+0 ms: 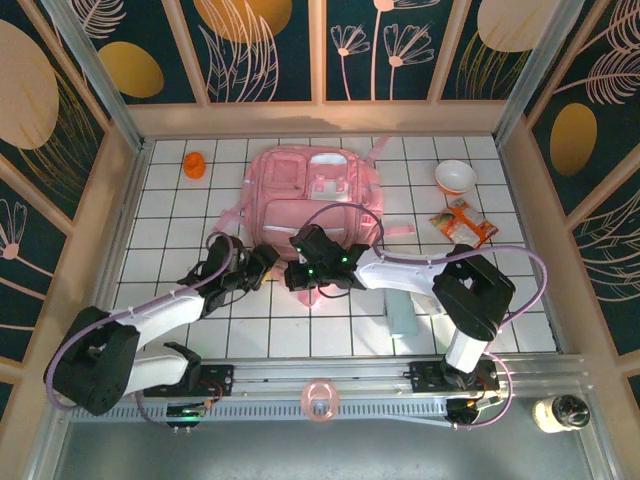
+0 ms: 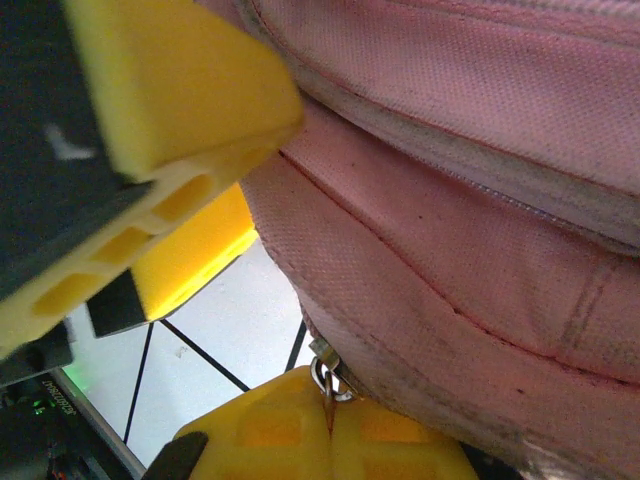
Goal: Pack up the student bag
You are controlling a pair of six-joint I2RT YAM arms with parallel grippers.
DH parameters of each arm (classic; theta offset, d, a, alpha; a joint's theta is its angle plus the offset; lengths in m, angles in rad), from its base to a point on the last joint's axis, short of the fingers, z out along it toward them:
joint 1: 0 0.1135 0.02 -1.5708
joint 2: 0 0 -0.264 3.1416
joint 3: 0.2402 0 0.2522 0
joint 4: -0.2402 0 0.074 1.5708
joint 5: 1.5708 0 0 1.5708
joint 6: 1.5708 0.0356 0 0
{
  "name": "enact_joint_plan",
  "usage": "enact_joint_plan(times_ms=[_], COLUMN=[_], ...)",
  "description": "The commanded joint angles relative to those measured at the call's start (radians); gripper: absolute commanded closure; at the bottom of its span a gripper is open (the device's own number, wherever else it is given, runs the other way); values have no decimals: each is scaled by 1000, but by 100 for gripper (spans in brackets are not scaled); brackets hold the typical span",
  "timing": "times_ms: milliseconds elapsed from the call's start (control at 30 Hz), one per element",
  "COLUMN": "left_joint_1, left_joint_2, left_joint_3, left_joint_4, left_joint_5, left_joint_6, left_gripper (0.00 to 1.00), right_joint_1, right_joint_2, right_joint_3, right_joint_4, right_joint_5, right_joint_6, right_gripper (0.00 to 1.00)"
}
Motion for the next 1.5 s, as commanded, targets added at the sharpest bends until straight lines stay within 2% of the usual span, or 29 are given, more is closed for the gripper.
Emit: enact_joint_plan(times_ms=[0,67,133,200,333,633,1000,1200,1467], left_joint_1=[-4,-5,-3,-3,32,123,220,230,233], left_joint_2=[36,51,52,33,-38,-142,-89,-128,-167], left_joint_3=[-19,-19,3,27,28,53,185,183,156], left_joint_4=[140,156,109,41,-65,-219,-301,-356,-394], left_joint_5=[8,-6,-40,-94,-185,-253,-299,-341,-355], left_joint_6=[-84,-81,-48,3,74,224,390,428,436], left_gripper=[50,64,87,100,100,100,100,100,100], right_joint_1=[-3,-2,-6,-23,-69,-201,-127,-215,-356], right_joint_2=[-2,-6,-23,-52,-123,-219,-175,-224,-243], right_joint_3=[42,43,22,-13,-68,-148,-140,-213,-239], right_joint_4=[11,2,16,10,-78,-233,-115,-100,-138], right_joint_5=[-21,-20,-30,-33,5,75,32,26,54], right_joint_6=[-20,-26,-23,-18,-46,-120,-69,-77,-195], right_gripper=[100,100,100,100,100,100,100,100,100])
